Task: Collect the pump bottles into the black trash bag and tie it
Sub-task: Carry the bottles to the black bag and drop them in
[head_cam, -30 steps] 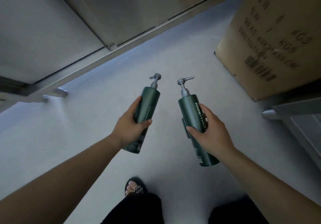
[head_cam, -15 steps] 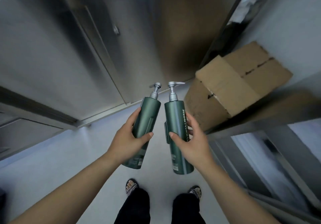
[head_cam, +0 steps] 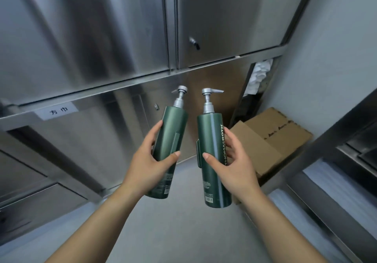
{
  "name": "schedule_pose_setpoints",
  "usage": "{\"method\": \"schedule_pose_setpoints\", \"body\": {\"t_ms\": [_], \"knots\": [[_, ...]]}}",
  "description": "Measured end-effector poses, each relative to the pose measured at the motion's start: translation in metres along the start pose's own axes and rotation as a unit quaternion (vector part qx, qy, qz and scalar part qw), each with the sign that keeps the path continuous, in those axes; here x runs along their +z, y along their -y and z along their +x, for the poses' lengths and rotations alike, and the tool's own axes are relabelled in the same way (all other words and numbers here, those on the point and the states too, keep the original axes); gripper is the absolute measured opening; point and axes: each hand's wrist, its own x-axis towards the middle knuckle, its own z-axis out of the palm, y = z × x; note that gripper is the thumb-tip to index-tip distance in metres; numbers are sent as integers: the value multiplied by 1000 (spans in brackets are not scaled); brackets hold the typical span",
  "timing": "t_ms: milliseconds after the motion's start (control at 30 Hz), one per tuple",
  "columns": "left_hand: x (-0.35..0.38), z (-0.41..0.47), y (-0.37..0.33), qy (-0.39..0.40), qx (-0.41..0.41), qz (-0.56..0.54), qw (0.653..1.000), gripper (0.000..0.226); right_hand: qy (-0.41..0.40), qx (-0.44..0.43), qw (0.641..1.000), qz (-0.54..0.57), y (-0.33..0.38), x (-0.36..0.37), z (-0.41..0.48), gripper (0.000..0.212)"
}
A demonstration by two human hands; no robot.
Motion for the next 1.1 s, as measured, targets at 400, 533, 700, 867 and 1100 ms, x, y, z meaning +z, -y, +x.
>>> {"method": "schedule_pose_setpoints", "body": {"t_ms": [400,533,700,867,1100], "knots": [[82,-88,-38,-108,-34,1,994,80,115,-29,992,40,-16,-80,-23,69],[96,-136,-23,-170,-81,35,981,80,202,-26,977,56,-33,-74,-31,69],[85,-197,-8,-239,-183,62,952,80,301,-5,952,59,-40,-36,-59,71],[60,-241,5,-313,-219,89,920,80,384,-25,922,46,-23,6,-84,71],[4,-310,28,-379,-252,91,886,79,454,-40,889,41,3,79,-134,70]]}}
